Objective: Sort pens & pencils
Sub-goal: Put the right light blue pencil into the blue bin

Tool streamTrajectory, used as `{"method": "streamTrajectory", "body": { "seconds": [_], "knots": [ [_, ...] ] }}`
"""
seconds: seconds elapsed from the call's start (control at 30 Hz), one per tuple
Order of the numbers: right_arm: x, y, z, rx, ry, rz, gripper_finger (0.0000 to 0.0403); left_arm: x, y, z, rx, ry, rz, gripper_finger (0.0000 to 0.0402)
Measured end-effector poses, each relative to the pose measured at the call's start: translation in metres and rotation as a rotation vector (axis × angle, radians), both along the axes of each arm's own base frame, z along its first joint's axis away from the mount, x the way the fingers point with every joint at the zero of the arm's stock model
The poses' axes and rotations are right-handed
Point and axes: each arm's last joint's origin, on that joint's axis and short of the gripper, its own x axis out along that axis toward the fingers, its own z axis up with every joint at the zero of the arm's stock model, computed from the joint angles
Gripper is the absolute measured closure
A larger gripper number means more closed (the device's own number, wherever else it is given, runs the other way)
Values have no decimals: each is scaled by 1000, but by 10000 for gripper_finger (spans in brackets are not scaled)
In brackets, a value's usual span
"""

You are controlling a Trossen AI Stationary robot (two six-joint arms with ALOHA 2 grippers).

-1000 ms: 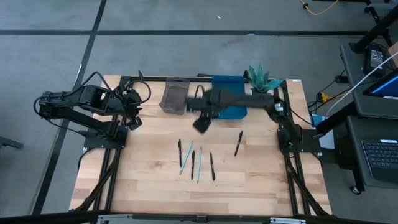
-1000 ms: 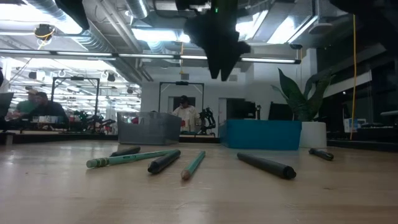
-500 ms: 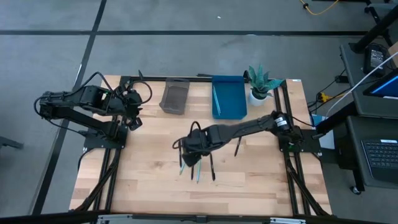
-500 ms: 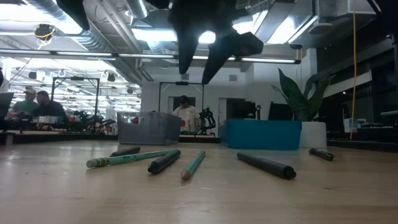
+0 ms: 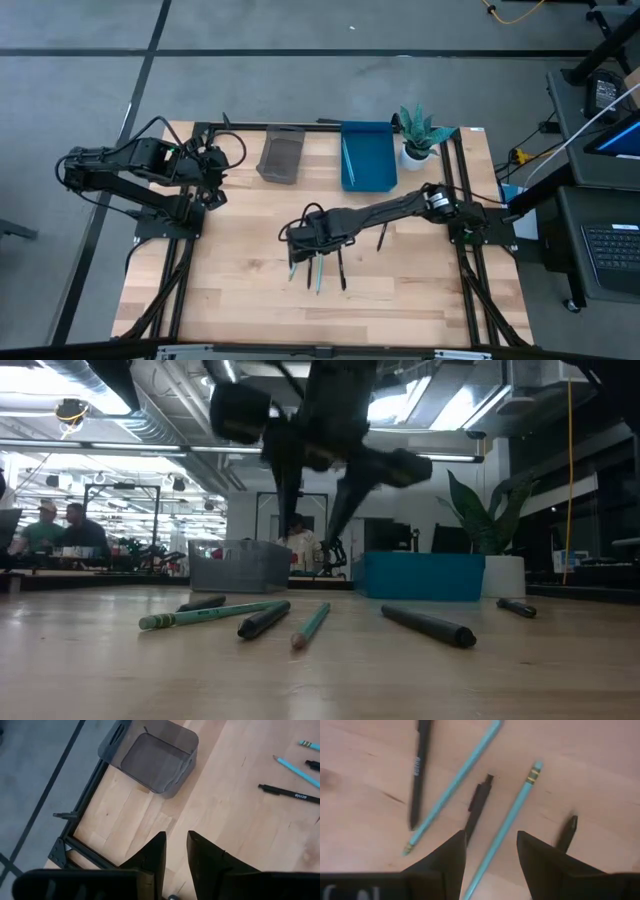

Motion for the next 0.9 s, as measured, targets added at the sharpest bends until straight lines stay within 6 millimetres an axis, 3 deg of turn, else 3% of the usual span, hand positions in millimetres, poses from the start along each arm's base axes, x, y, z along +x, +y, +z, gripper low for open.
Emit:
{"method": "streamTrajectory", "body": {
  "seconds": [0.13, 0.47, 0.9],
  "knots": [
    [1, 0, -12, 2, 38, -26, 227, 0, 0, 0, 8, 10, -16, 329],
    [1, -3, -15, -16, 44, -144, 227, 0, 0, 0, 35, 42, -77, 329],
    [2, -1, -35, 12, 119, -180, 227, 0, 0, 0, 44, 53, -98, 329]
  ]
}}
